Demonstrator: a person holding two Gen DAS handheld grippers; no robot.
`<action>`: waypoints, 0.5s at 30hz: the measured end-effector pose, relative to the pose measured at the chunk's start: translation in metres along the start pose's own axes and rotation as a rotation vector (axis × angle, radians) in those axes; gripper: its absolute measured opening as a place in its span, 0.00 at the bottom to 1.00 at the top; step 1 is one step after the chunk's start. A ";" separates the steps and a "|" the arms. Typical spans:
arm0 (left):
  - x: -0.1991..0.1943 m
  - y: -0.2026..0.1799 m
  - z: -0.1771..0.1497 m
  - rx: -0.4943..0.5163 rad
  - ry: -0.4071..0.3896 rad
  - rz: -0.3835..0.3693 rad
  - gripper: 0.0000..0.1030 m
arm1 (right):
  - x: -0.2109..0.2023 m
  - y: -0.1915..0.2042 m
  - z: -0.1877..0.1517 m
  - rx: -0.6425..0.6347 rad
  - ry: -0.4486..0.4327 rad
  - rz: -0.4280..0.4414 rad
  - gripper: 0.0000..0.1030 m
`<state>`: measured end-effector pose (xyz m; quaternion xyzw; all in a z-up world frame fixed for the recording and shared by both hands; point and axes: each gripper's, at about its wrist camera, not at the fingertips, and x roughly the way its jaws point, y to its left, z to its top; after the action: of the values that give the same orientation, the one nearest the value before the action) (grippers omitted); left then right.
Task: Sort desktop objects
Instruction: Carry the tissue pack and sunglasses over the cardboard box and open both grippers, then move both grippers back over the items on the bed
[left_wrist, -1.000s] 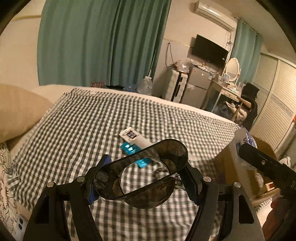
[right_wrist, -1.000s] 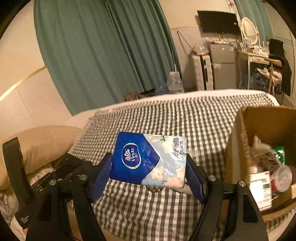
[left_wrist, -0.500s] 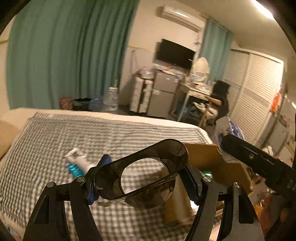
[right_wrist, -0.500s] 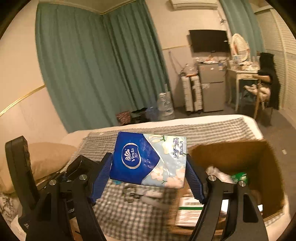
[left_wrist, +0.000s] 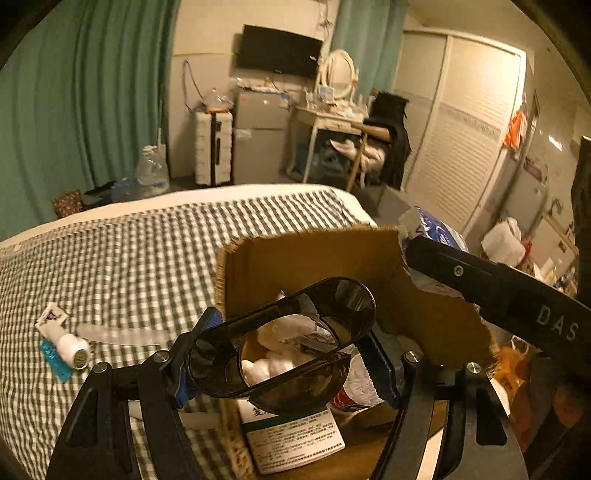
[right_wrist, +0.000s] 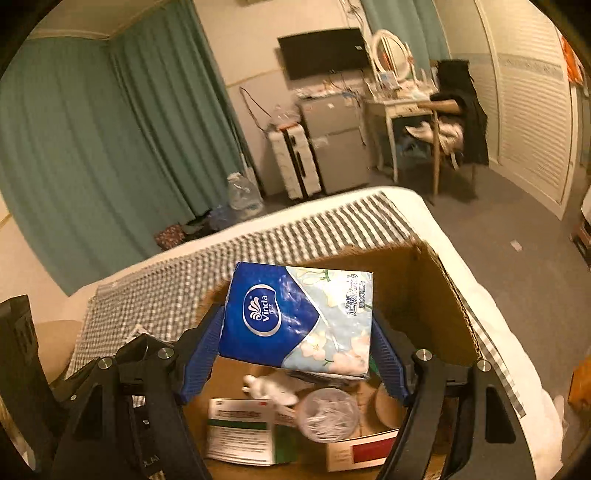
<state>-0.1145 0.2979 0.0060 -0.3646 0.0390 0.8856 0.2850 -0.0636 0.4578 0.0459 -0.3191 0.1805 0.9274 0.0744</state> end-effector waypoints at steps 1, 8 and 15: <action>0.002 0.001 -0.001 0.006 0.004 -0.011 0.72 | 0.003 -0.004 -0.001 0.007 0.004 0.000 0.73; -0.003 0.002 0.003 0.047 -0.019 -0.031 0.87 | 0.011 -0.014 -0.001 0.084 -0.004 -0.035 0.77; -0.038 0.025 0.006 0.030 -0.063 0.004 0.87 | -0.005 0.006 -0.008 0.070 -0.025 -0.001 0.77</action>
<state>-0.1095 0.2603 0.0322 -0.3321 0.0439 0.8966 0.2898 -0.0563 0.4495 0.0452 -0.3046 0.2117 0.9245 0.0881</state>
